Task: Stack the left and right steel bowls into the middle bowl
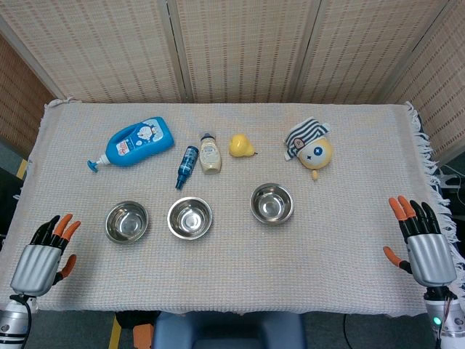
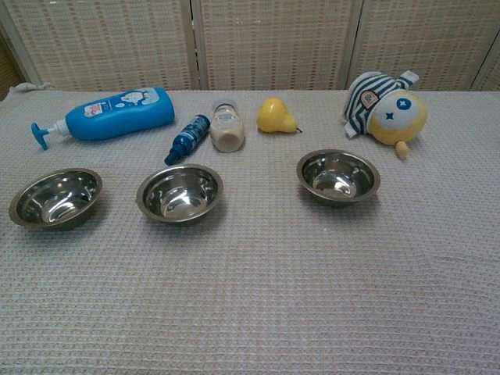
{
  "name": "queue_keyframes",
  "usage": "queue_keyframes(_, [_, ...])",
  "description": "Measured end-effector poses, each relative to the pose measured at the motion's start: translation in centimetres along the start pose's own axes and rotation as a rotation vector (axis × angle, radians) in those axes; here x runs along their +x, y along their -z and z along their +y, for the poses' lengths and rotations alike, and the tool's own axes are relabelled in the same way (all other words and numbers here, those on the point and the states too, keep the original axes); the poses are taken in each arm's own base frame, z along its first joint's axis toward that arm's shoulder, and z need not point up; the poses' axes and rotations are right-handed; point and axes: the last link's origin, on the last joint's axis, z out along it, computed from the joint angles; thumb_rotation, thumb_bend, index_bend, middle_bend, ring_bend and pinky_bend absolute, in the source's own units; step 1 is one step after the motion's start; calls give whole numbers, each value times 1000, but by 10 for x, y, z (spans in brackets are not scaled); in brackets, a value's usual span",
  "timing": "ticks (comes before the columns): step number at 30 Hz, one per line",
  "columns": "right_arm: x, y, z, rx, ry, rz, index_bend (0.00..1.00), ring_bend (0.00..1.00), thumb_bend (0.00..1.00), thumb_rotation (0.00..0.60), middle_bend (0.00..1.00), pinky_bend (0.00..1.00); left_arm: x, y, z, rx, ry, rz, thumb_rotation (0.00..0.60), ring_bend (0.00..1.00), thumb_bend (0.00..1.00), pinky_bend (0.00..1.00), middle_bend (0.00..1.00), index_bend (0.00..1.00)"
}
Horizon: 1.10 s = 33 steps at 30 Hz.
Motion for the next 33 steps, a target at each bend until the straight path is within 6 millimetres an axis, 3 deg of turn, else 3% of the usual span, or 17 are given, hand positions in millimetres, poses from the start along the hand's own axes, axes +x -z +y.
queue_keyframes(10, [-1, 1, 0, -4, 2, -8, 0, 0, 101, 600, 0, 0, -28, -10, 19, -55, 33, -73, 600, 0, 413, 134, 1, 99])
queue_keyframes(22, [-6, -4, 4, -31, 16, -26, 0, 0, 101, 600, 0, 0, -81, -45, 36, -91, -16, -118, 600, 0, 406, 117, 0, 129])
queue_keyframes(28, [-7, -6, 7, -44, 21, -35, 0, 0, 101, 600, 0, 0, -100, -59, 33, -78, -44, -139, 600, 0, 407, 116, 0, 263])
queue_keyframes(31, [-7, -6, 9, -50, 24, -35, 0, 0, 101, 600, 0, 0, -107, -66, 30, -65, -52, -128, 600, 0, 427, 117, 14, 456])
queue_keyframes(33, [-6, -7, 9, -54, 26, -34, 0, 0, 101, 600, 0, 0, -109, -70, 30, -60, -51, -98, 600, 0, 515, 122, 65, 616])
